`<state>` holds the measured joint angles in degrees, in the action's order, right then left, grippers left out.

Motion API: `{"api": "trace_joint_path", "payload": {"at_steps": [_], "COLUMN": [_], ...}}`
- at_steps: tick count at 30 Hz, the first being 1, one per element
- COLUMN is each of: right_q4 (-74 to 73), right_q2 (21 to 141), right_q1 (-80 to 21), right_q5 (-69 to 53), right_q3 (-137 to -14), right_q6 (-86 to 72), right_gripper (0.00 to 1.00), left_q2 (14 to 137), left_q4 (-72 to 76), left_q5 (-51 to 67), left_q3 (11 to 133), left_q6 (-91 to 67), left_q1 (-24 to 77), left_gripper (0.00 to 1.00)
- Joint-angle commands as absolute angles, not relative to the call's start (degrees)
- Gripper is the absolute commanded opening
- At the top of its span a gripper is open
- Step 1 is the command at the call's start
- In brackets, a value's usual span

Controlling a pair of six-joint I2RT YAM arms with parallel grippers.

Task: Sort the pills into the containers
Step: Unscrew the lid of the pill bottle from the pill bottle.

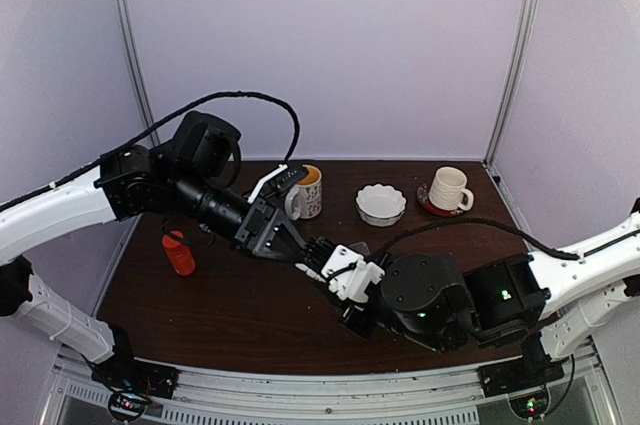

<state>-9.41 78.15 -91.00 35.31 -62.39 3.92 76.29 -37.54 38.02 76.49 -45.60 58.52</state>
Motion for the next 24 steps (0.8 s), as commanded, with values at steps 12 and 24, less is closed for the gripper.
{"api": "trace_joint_path", "payload": {"at_steps": [12, 24], "right_q4": [2.05, 11.2], "right_q2": [69.83, 69.56], "right_q1": [-86.87, -77.24], "right_q5": [19.75, -20.8], "right_q3": [-54.26, -52.0], "right_q6": [-5.38, -18.27], "right_gripper": [0.09, 0.09], "left_q2": [69.09, 54.02], "left_q4": [-24.56, -17.74], "left_q5": [40.11, 39.76], "left_q3": [74.26, 63.4], "left_q6": [-29.61, 9.35], "left_q1": [58.84, 58.9], "left_gripper": [0.9, 0.98]}}
